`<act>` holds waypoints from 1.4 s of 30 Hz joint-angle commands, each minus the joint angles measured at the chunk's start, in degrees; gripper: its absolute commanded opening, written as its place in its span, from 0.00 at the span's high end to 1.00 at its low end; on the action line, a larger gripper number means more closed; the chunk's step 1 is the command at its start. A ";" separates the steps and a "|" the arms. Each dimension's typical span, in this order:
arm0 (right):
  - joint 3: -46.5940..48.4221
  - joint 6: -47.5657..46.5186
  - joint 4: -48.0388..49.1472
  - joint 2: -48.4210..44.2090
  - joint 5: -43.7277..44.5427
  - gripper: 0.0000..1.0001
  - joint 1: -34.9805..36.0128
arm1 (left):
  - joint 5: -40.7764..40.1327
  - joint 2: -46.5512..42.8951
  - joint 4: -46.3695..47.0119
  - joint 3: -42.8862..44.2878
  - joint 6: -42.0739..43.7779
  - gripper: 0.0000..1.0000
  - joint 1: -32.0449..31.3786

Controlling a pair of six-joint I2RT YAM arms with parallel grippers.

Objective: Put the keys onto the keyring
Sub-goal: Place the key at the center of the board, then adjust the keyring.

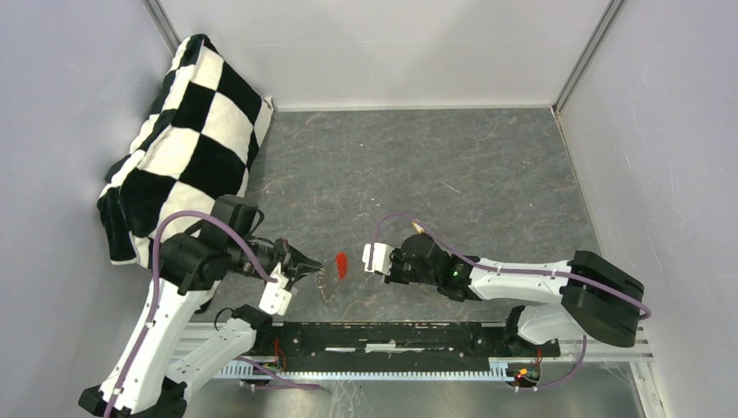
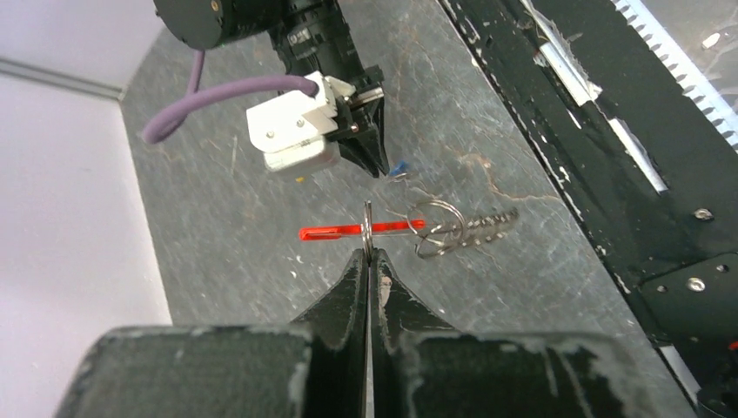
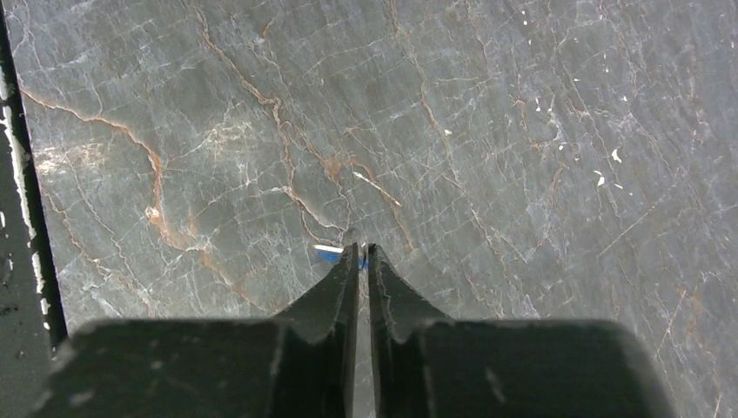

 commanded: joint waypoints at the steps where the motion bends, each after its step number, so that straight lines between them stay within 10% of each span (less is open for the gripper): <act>1: 2.83 1.23 4.80 1.36 -1.66 0.80 -0.36 | -1.91 0.42 -0.45 1.59 -6.92 0.98 -0.32; 6: 4.68 0.06 4.48 0.22 -0.93 0.59 -0.94 | -2.87 1.05 -0.47 1.03 -9.09 0.98 -0.30; 20: 20.26 -5.36 0.02 -12.13 -21.51 0.41 -0.99 | -6.90 0.60 2.84 -2.93 -9.98 0.98 -0.30; 42: 28.66 -5.96 -4.63 -2.70 -17.82 0.53 6.87 | -6.96 1.56 8.44 -2.63 -20.03 0.98 -0.31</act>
